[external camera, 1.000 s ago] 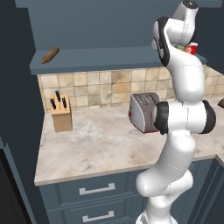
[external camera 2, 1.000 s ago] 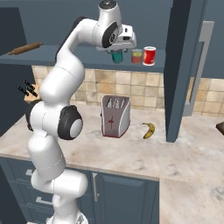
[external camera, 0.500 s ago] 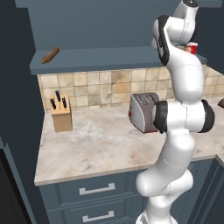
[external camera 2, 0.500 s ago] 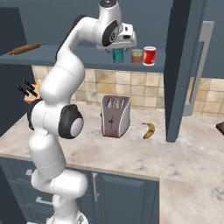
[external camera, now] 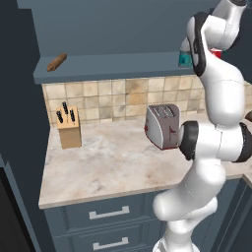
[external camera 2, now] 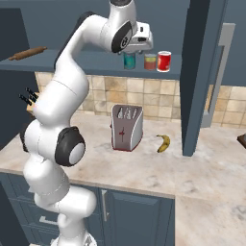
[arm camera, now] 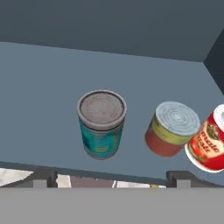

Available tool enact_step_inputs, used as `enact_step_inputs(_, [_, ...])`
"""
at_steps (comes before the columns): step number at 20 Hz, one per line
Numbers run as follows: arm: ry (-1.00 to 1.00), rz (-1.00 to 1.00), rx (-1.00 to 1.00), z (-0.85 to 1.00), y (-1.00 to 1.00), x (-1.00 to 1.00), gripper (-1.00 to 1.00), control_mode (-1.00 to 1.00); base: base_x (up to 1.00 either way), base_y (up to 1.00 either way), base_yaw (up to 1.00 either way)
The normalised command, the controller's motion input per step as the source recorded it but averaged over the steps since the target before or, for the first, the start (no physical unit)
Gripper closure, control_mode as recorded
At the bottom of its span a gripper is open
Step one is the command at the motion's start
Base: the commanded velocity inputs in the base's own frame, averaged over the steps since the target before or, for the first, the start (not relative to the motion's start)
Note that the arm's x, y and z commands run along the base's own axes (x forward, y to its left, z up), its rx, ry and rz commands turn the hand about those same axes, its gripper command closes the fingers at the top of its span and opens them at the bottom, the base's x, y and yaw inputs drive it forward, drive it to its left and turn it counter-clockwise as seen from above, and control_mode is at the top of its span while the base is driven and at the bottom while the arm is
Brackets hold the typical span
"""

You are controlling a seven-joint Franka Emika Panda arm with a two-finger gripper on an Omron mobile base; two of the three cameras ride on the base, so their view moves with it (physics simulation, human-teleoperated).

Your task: Pick the cans from the counter and place them in their designated side in the cabinet.

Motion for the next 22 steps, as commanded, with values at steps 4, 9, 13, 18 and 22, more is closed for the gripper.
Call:
enact_step_inputs(4, [-0.19,0.00,0.02,-0.04,0.00,-0.96,-1.00,-1.00,0.00,0.00,0.00])
enact_step_inputs(9, [-0.16,0.00,0.01,-0.07,0.08,-0.93,-1.00,-1.00,0.00,0.00,0.00])
enact_step_inputs(13, [-0.12,0.00,0.00,-0.05,0.13,-0.88,-1.00,-1.00,0.00,0.00,0.00])
enact_step_inputs(18, [-0.11,0.00,0.00,-0.09,0.17,-0.90,-1.00,-1.00,0.00,0.00,0.00])
enact_step_inputs(22, [-0.08,0.00,0.00,-0.12,0.17,-0.88,-1.00,-1.00,0.00,0.00,0.00])
